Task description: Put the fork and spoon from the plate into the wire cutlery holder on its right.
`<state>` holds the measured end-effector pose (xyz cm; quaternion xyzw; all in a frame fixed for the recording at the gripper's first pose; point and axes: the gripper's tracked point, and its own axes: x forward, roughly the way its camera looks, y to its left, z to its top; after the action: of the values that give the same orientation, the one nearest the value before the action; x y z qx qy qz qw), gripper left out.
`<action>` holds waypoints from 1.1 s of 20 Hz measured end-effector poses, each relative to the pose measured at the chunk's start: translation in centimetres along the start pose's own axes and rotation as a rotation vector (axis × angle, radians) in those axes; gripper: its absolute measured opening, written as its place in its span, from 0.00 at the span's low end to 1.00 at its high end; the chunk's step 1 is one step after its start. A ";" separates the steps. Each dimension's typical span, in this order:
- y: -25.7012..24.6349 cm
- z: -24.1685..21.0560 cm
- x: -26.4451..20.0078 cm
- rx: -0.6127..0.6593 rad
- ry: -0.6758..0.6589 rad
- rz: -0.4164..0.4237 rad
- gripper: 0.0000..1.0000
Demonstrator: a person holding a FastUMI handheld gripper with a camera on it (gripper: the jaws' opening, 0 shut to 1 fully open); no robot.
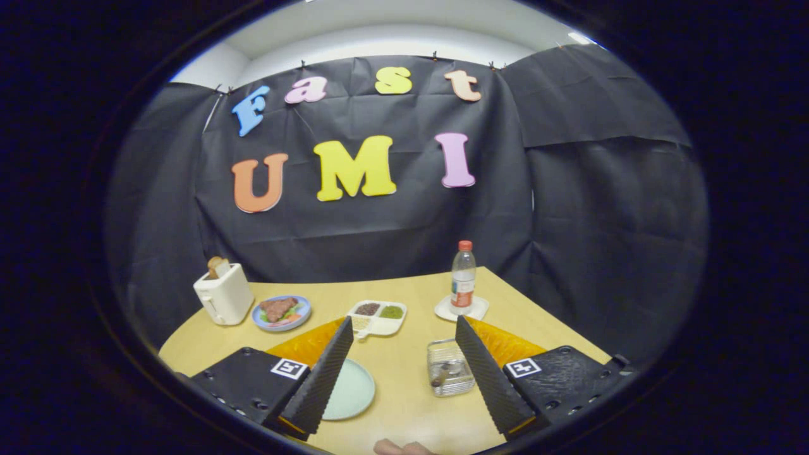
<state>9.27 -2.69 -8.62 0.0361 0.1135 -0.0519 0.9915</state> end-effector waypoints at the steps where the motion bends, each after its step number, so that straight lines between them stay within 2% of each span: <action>1: 0.7 -0.7 0.2 0.002 0.007 0.001 0.98; 6: 5.8 -3.3 0.2 -0.050 0.050 0.010 0.96; 11: 11.2 -6.6 0.2 -0.088 0.101 0.064 0.96; 17: 13.9 -12.4 2.7 -0.105 0.299 0.071 0.96; 22: 14.1 -17.0 4.5 -0.130 0.484 0.032 0.97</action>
<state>11.43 12.30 -25.37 -0.0144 0.3501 -0.0187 0.9364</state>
